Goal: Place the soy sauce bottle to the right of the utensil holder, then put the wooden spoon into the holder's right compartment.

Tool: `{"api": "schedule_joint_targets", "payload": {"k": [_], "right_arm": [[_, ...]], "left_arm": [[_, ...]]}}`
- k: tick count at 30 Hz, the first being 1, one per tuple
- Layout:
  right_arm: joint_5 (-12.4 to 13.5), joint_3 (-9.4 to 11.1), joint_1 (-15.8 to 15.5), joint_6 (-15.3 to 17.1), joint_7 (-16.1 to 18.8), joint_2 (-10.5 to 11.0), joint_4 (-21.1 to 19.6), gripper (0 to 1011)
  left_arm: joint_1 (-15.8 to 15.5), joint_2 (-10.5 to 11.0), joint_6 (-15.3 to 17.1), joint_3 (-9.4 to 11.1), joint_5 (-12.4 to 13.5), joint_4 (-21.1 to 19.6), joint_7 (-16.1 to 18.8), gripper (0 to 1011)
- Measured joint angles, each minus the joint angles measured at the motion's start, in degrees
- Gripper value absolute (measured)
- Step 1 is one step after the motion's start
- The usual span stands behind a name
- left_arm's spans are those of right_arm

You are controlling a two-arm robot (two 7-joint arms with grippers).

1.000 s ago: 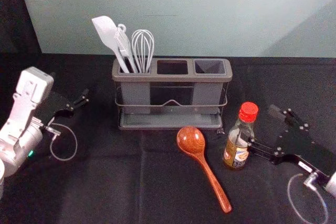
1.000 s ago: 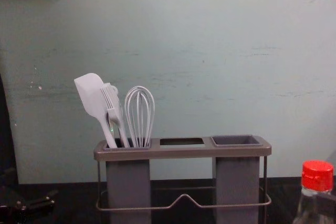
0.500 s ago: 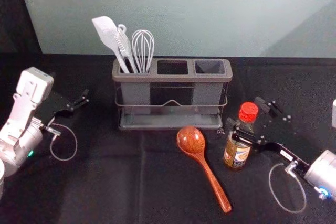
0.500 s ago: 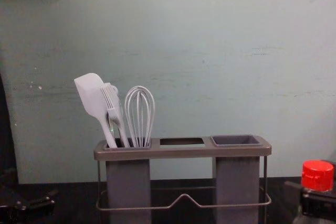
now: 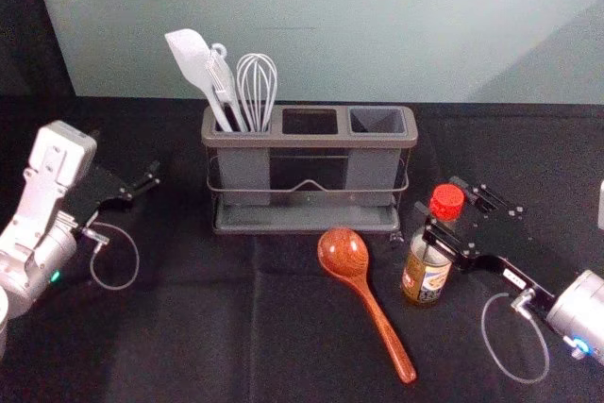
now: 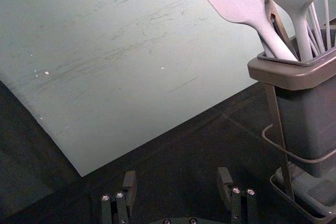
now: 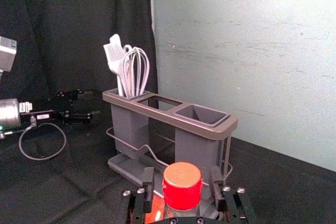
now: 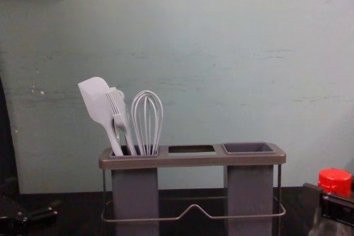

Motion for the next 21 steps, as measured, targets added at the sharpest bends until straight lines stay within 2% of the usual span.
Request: {"api": "schedule_joint_targets", "payload": {"k": [5,6,10,16,19,21], "right_arm": [[-0.5,0.5,-0.3,0.3,0.5,-0.4,-0.3,551],[-0.7,0.6,-0.4,0.4,0.6,-0.5,-0.5,488],[-1.1,1.3,-1.0,0.6,0.9,-0.7,-1.2,393],[-2.2,3.4,-2.0,0.6,0.7,0.0,-2.8,390],[-2.4,5.8,-2.4,0.7,0.3,0.8,-3.4,390],[-2.5,6.6,-2.4,0.8,0.2,1.0,-3.4,390]], "left_arm": [[0.0,0.0,0.0,0.0,0.0,0.0,0.0,1005],[0.0,0.0,0.0,0.0,0.0,0.0,0.0,1005],[0.0,0.0,0.0,0.0,0.0,0.0,0.0,1005],[0.0,0.0,0.0,0.0,0.0,0.0,0.0,1005],[0.0,0.0,0.0,0.0,0.0,0.0,0.0,1005],[0.0,0.0,0.0,0.0,0.0,0.0,0.0,1005]]}}
